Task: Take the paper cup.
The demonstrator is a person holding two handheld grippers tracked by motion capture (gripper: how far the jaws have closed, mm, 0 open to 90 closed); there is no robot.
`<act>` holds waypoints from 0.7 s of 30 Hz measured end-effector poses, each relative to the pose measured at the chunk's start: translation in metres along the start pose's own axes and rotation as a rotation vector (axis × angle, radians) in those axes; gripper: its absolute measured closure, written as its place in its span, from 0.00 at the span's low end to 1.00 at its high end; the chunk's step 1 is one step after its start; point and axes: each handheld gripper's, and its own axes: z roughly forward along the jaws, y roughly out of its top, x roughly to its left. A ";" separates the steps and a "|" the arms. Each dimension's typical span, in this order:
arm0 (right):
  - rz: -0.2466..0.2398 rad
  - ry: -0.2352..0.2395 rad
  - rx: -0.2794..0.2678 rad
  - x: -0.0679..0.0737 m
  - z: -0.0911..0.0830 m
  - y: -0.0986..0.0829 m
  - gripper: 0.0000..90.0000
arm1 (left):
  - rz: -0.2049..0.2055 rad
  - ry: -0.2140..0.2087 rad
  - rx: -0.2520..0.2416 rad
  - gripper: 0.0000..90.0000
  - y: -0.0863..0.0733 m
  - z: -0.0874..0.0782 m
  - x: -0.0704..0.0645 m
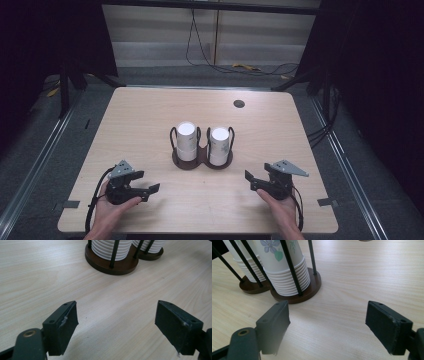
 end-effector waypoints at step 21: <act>-0.027 0.115 0.055 0.011 0.000 0.006 0.28 | -0.004 -0.005 0.008 0.23 0.000 -0.001 0.002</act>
